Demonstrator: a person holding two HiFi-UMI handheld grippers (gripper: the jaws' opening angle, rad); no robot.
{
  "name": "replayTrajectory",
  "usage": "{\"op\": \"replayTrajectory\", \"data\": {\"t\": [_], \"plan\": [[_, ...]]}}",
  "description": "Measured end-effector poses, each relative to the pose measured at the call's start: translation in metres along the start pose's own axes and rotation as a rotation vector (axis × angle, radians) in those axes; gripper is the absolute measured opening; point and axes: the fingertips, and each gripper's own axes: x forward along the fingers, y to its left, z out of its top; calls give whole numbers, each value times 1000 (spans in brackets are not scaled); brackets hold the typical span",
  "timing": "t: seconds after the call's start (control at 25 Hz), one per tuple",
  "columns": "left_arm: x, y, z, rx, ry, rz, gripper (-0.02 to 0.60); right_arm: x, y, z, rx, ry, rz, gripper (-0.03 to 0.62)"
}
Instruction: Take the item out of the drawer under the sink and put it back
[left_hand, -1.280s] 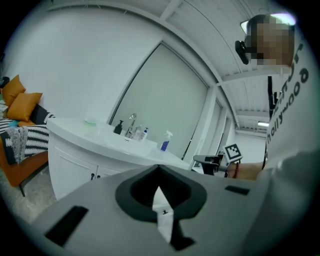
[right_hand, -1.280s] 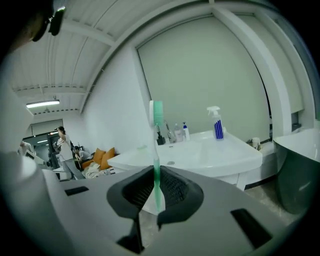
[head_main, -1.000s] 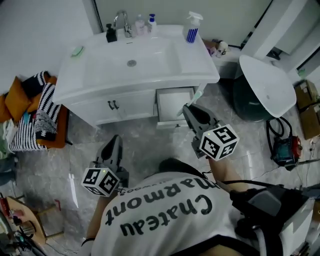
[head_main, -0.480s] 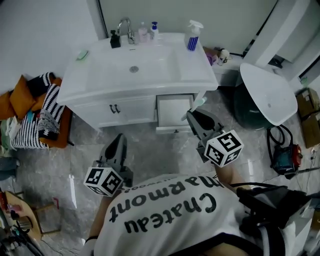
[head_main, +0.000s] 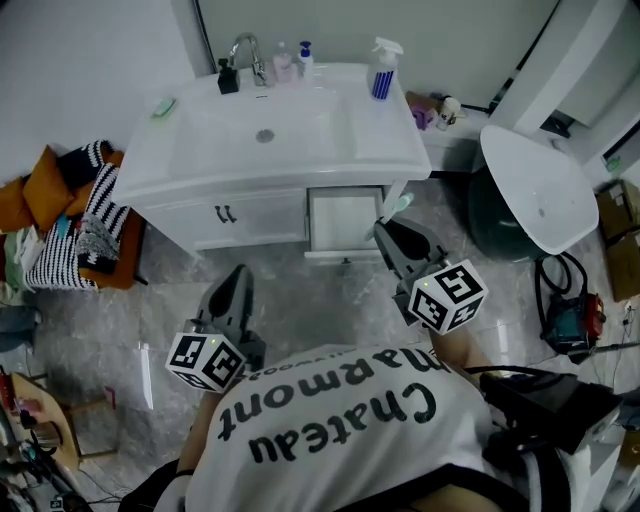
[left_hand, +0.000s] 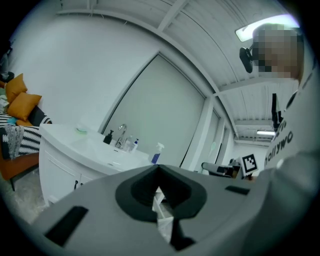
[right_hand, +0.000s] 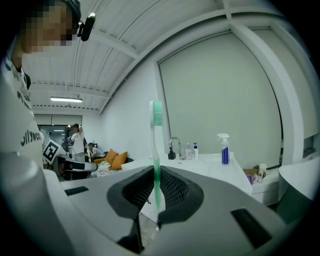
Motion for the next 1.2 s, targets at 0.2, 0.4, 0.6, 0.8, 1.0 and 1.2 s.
{"op": "replayTrajectory", "data": {"t": [0.2,0.4,0.6,0.8,1.0,1.2], "plan": [[3,-2,-5,3,19,18,6,-2,-9,-5,22,5,-11,44],[6,-6,-6,15,23,10,6,-5,-14,-5,88,-6,-3,44],[7,-9,-6,22,22,5,6,-6,-18,-6,100,-9,-3,44],[9,-10,-5,25,22,5,6,-6,-17,-6,82,-4,0,44],[10,-10,-4,26,22,2,6,-6,-16,-6,77,-3,1,44],[10,-11,-4,30,21,-5,6,-8,-18,-7,76,-2,-8,44]]}}
